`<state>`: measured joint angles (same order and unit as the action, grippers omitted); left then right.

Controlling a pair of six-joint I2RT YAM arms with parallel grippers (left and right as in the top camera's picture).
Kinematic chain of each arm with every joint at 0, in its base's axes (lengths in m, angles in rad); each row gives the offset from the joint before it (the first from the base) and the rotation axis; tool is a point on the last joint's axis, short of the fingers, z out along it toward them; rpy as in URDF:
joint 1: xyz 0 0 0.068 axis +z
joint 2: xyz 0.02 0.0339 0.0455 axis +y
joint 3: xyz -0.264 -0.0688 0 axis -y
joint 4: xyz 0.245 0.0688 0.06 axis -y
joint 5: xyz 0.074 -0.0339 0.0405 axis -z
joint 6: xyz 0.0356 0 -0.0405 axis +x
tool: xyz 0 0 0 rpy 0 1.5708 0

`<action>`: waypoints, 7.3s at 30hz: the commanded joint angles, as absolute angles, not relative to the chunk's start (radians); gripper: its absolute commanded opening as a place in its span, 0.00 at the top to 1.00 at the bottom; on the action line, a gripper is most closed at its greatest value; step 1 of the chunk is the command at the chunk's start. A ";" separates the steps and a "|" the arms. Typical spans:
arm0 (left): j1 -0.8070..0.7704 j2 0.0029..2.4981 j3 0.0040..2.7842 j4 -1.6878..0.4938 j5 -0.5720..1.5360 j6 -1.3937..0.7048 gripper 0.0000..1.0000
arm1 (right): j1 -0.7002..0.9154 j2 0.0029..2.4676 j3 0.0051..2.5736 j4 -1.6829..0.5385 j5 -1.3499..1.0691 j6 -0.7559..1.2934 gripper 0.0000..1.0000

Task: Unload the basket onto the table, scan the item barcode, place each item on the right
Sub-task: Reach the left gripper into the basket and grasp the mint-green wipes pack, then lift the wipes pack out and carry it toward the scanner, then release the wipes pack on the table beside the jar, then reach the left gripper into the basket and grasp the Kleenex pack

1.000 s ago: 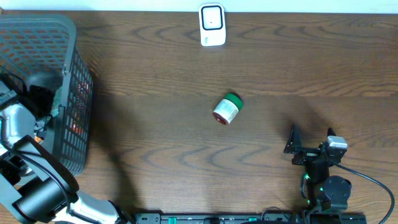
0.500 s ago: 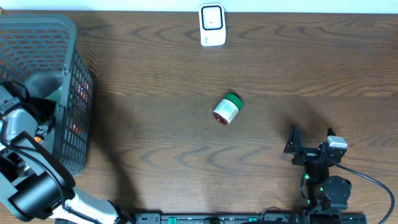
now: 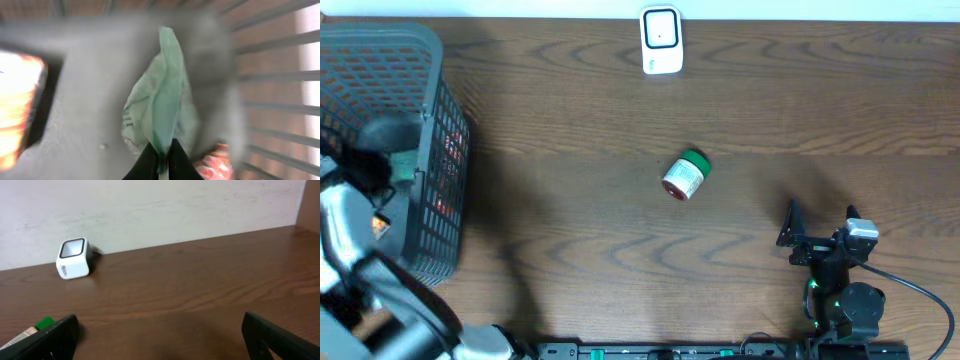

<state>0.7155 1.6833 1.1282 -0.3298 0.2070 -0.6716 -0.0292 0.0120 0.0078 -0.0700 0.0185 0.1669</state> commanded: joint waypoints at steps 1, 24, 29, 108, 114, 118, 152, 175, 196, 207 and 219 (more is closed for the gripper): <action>0.722 1.471 1.130 -0.323 0.202 -0.648 0.93 | -0.020 0.006 0.006 -0.072 0.024 0.152 0.01; 0.722 1.192 1.130 -0.070 0.489 -0.785 0.93 | -0.020 0.006 0.006 -0.072 0.024 0.152 0.01; 0.723 1.200 1.130 -0.248 0.367 -0.760 0.39 | -0.020 0.006 0.006 -0.072 0.024 0.152 0.01; 0.289 1.068 1.367 -0.442 0.590 -0.204 0.66 | -0.020 0.006 0.006 -0.072 0.024 0.152 0.01; 0.041 1.134 1.358 -0.590 0.420 -0.184 0.66 | -0.020 0.006 0.006 -0.072 0.024 0.152 0.01; -0.095 1.247 1.358 -0.733 0.236 -0.184 0.66 | -0.020 0.006 0.006 -0.072 0.024 0.152 0.01; -0.445 1.891 1.335 -0.689 0.040 -0.297 0.66 | -0.020 0.006 0.006 -0.072 0.024 0.152 0.01; -0.443 1.870 1.185 -0.558 0.040 -0.331 0.17 | -0.020 0.006 0.006 -0.072 0.024 0.152 0.01; -0.060 1.124 1.341 -0.633 0.040 -0.168 0.02 | -0.020 0.006 0.006 -0.072 0.024 0.152 0.01; 0.312 1.023 1.341 -0.505 0.040 -0.127 0.02 | -0.020 0.006 0.006 -0.072 0.024 0.152 0.01; 0.582 1.209 1.341 -0.577 0.004 -0.128 0.02 | -0.020 0.006 0.006 -0.072 0.024 0.152 0.01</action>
<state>0.5461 1.1412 1.3342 -0.5434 0.0441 -0.1482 -0.0292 0.0116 0.0078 -0.0704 0.0185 0.1669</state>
